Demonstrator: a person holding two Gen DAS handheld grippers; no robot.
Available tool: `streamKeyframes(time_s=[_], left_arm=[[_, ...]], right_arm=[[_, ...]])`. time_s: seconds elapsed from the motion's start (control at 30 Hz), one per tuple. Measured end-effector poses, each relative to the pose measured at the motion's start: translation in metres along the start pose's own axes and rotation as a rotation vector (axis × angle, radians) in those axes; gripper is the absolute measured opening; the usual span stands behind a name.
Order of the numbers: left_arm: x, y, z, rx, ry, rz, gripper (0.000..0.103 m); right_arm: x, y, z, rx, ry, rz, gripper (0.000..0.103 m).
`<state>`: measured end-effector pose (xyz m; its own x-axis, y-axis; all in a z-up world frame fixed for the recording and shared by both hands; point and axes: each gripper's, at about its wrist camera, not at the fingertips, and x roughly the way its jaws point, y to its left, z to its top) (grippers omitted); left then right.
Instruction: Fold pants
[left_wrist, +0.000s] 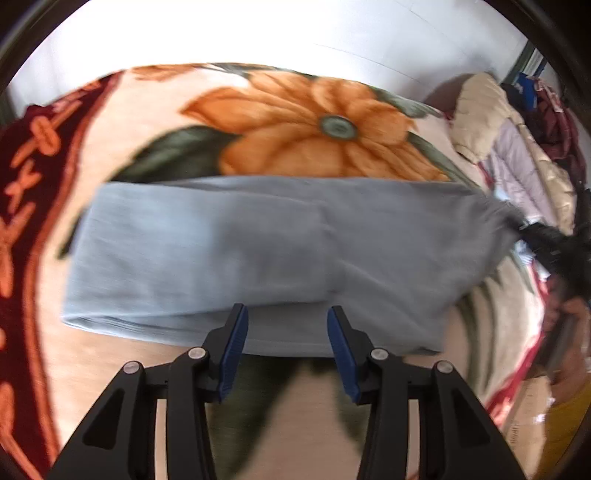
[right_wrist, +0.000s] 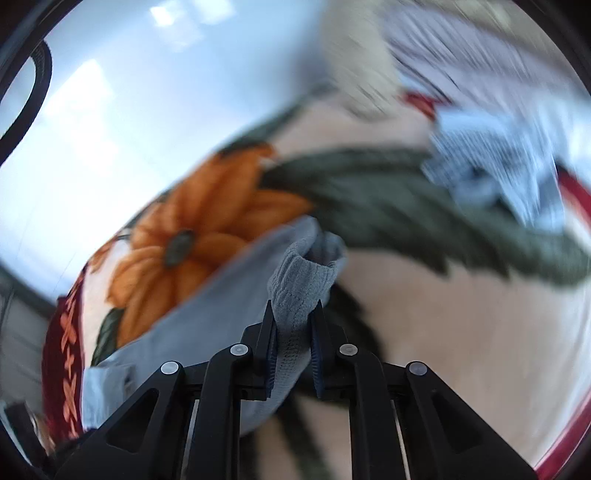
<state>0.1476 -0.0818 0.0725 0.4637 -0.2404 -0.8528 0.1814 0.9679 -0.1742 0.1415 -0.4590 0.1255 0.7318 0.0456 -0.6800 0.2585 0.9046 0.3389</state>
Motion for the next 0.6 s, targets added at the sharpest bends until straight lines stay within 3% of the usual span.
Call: streamKeyframes(time_s=[0.2,0.33,0.6], left_arm=[[-0.014,0.037,0.004,-0.040,-0.024,0.050,0.047],[-0.023,0.056,0.002,-0.051,-0.036,0.078,0.047],[-0.027,0.084,-0.004,-0.057,-0.059,0.129,0.047]], right_arm=[[-0.016,0.107,-0.009,-0.355,-0.030,0.042,0.016],[-0.009,0.155,-0.032,-0.421,0.016,0.110,0.016],[0.037,0.221,-0.109,-0.516,0.158,0.142,0.016]])
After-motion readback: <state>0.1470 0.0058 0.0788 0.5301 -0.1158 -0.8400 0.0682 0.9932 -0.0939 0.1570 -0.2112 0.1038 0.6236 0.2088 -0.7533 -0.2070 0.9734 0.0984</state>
